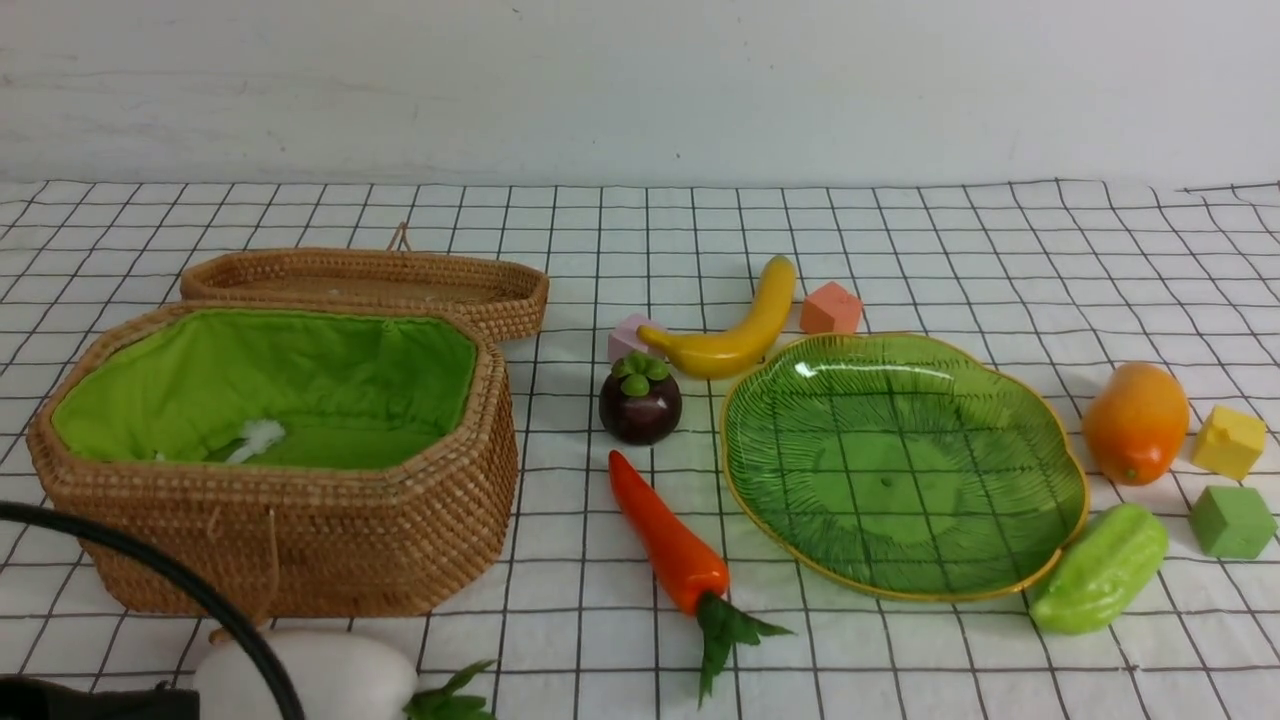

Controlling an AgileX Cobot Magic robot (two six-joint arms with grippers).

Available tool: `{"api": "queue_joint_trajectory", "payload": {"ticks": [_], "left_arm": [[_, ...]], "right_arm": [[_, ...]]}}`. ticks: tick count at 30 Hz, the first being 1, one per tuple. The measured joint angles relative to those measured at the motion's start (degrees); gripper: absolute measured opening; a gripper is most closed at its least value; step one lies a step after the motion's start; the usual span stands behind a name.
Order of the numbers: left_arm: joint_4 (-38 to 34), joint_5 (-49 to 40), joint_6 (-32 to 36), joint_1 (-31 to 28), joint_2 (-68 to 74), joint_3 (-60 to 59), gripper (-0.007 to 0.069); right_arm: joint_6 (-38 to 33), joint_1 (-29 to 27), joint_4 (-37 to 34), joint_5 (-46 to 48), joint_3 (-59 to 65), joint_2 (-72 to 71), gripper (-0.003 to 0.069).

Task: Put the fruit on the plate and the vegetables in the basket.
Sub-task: Take a daikon with your left arm and place it on the basket on the left.

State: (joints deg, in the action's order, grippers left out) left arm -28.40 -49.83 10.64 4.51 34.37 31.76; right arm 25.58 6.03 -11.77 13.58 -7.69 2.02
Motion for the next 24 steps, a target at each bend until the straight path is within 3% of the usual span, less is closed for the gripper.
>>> {"api": "queue_joint_trajectory", "payload": {"ticks": [4,6,7,8,11,18,24], "left_arm": [[0.0,-5.8,3.7,0.0,5.9,5.6,-0.0013],[0.1,-8.2,4.8,0.2,9.5,8.4,-0.0013],[0.1,-8.2,4.8,0.2,9.5,8.4,-0.0013],[0.6,-9.1,5.1,1.4,11.5,10.2,-0.0013],[3.7,-10.4,5.1,7.3,14.7,12.5,-0.0013],[19.6,-14.2,4.4,25.7,16.9,13.5,-0.0013],[23.1,-13.1,5.4,28.2,16.9,13.8,-0.0013]], "right_arm": [[-8.5,5.5,-0.1,21.6,-14.3,8.7,0.0029],[-15.5,10.0,-0.6,36.7,-24.1,16.2,0.0008],[-16.1,10.3,-0.7,37.9,-25.0,16.8,0.0008],[-20.3,12.7,-1.5,45.8,-31.2,20.8,0.0006],[-27.7,16.6,-3.8,56.3,-43.4,27.0,0.0005],[-38.5,18.7,-10.6,58.8,-58.5,29.0,0.0004],[-41.8,18.8,-10.5,58.8,-59.8,28.9,0.0006]]}}
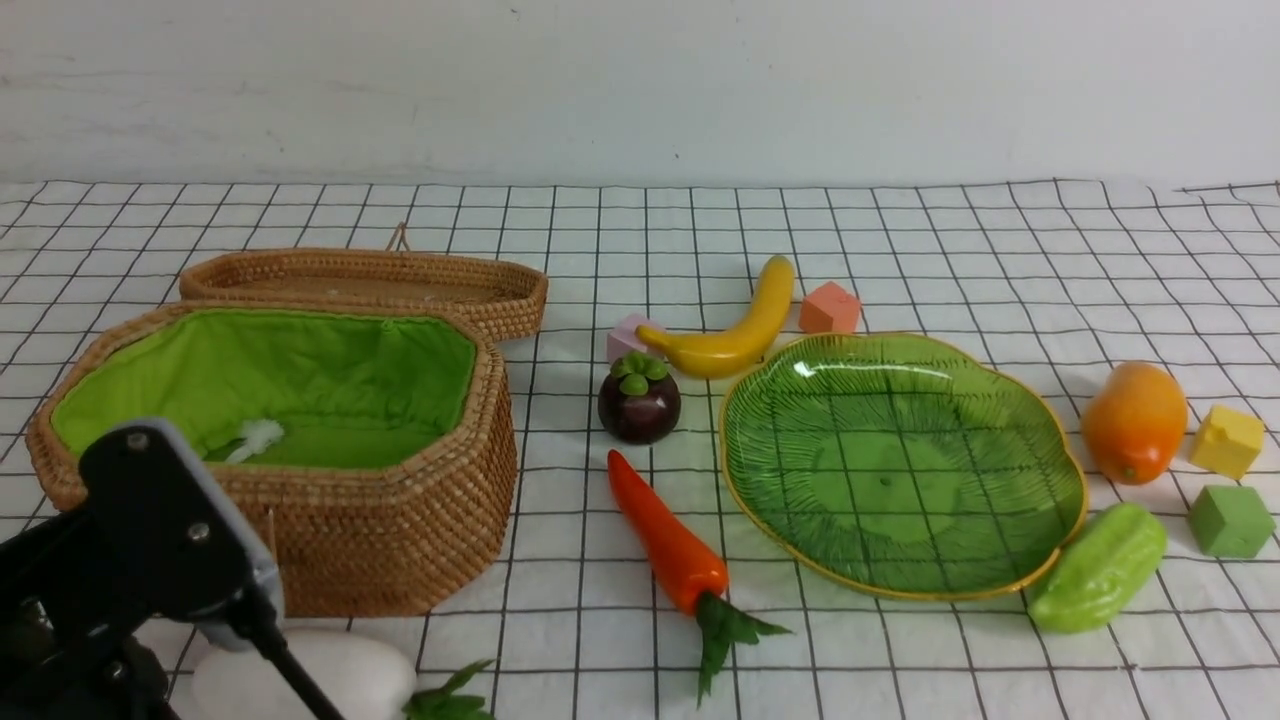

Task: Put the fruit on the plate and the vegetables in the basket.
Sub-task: Take a daikon with your left arm and place it on the basket on the left.

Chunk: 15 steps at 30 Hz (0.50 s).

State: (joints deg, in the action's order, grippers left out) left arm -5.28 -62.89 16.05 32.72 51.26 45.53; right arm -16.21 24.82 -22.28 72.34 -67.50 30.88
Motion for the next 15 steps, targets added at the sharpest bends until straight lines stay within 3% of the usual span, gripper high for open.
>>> {"api": "queue_joint_trajectory", "payload": {"ticks": [7,12,15], "left_arm": [[-1.9,4.0,4.2,-3.5,0.8,0.0,-0.0013],[-5.9,4.4,10.6,-9.3,4.3,0.0,-0.0013],[-6.2,5.4,14.3,-10.0,4.5,0.0,-0.0013]], "right_arm": [[0.1,0.1,1.8,0.0,0.0,0.0,0.0011],[5.3,0.1,9.0,0.0,0.0,0.2,0.0015],[8.7,0.1,13.0,0.0,0.8,1.0,0.0017]]}}
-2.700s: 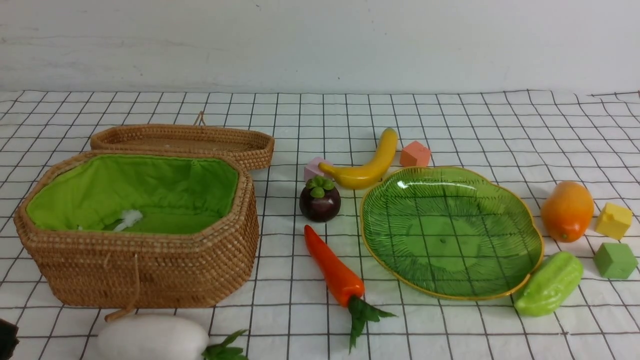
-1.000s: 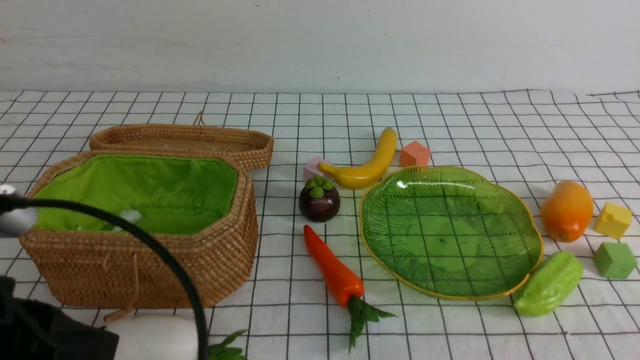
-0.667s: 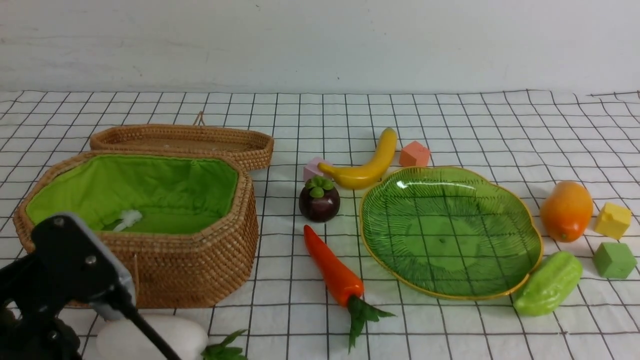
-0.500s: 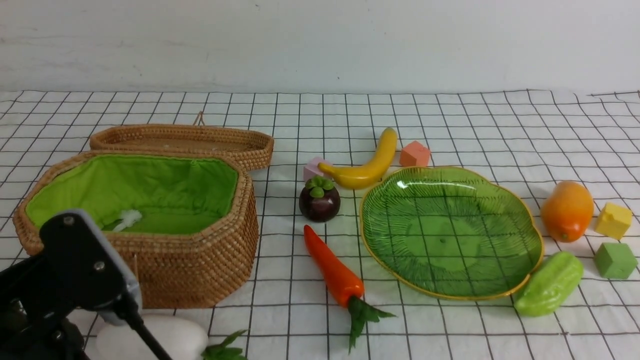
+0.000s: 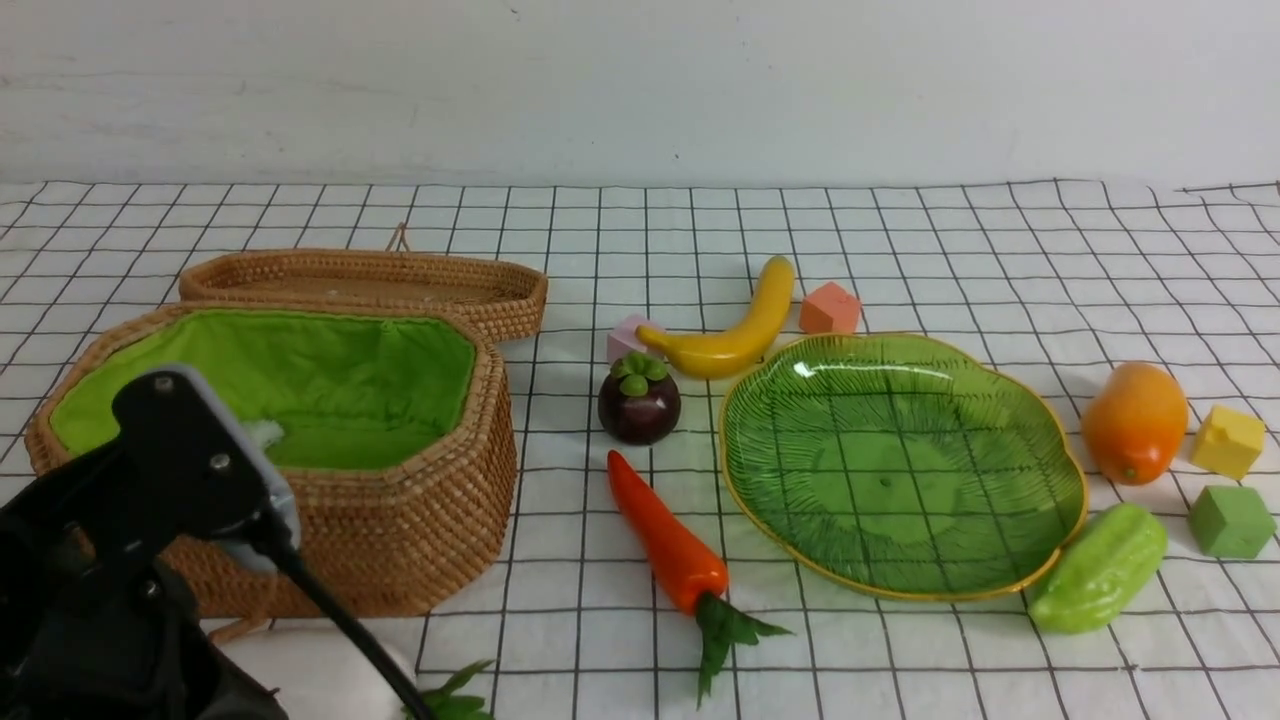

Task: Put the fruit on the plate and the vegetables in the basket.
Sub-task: Take a daikon with your left arm and place it on the basket on the left.

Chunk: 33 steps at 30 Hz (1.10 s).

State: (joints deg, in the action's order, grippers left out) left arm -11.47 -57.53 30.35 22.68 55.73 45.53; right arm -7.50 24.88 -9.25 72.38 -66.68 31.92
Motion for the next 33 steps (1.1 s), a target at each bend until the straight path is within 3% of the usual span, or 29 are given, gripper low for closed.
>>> {"api": "queue_joint_trajectory", "payload": {"ticks": [10,14,21,24,26,27,28,29,30,33], "left_arm": [[1.3,-1.8,3.6,0.9,0.0,0.0,-0.0013],[4.2,-2.5,3.2,4.2,0.0,0.0,-0.0013],[10.3,-2.7,3.0,4.7,0.0,0.0,-0.0007],[11.9,-3.3,3.0,4.7,0.6,0.0,0.0041],[13.2,-3.9,3.5,4.7,2.0,-0.6,0.0141],[13.2,-3.9,3.5,4.7,2.2,-0.7,0.0152],[14.2,-3.1,3.7,4.7,3.6,-2.1,0.0242],[14.3,-2.7,3.7,4.7,3.8,-2.3,0.0265],[15.0,-0.3,3.8,4.7,5.2,-3.8,0.0347],[17.1,7.8,3.9,4.7,8.7,-6.9,0.0496]], "right_arm": [[-1.9,0.0,-3.3,0.0,2.4,2.1,0.0018],[-3.9,0.0,-6.5,0.0,2.4,2.1,0.0018],[-4.2,0.0,-6.8,-0.6,2.4,2.1,0.0019],[-4.3,0.0,-6.8,-0.9,2.4,2.1,0.0021],[-4.3,0.0,-6.8,-0.9,2.4,2.1,0.0024],[-4.3,0.0,-6.8,-0.9,2.4,2.1,0.0024],[-4.5,0.0,-6.8,-0.9,2.4,2.1,0.0025],[-4.5,0.0,-6.8,-0.9,2.4,2.1,0.0025],[-5.0,0.0,-6.8,-1.0,2.4,2.1,0.0025],[-5.4,0.0,-6.9,-1.0,2.4,2.1,0.0027]]}}
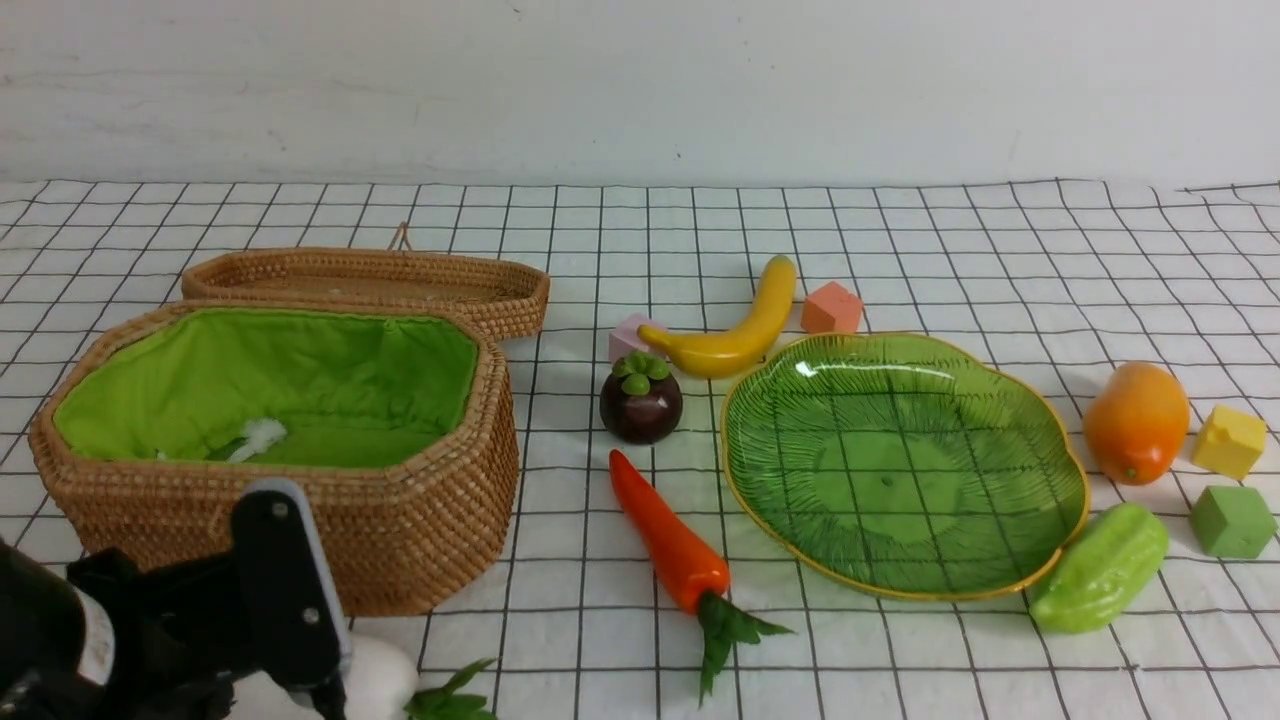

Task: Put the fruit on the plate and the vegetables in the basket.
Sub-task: Take a daikon with your left arm and place it on the basket on the left.

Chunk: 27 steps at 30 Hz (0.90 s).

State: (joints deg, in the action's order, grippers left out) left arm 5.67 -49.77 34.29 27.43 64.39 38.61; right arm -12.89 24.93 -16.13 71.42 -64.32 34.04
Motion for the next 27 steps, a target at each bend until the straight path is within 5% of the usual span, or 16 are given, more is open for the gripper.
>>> {"api": "queue_joint_trajectory", "payload": {"ticks": [2,6,18,27], "left_arm": [[1.9,6.4,0.1,0.0,2.3,-1.2,0.0582],[4.4,15.0,0.1,0.0,6.3,-1.5,0.0632],[13.6,20.8,0.1,0.0,17.1,-1.5,0.0581],[4.4,16.9,9.1,0.0,16.6,-0.8,0.0581]], "right_arm": [[-0.1,0.0,0.0,0.0,0.0,0.0,0.0028],[-0.1,0.0,-0.5,0.0,0.0,0.0,0.0031],[-0.1,0.0,-1.9,0.0,0.0,0.0,0.0036],[-0.1,0.0,-1.9,0.0,0.0,0.0,0.0036]]}}
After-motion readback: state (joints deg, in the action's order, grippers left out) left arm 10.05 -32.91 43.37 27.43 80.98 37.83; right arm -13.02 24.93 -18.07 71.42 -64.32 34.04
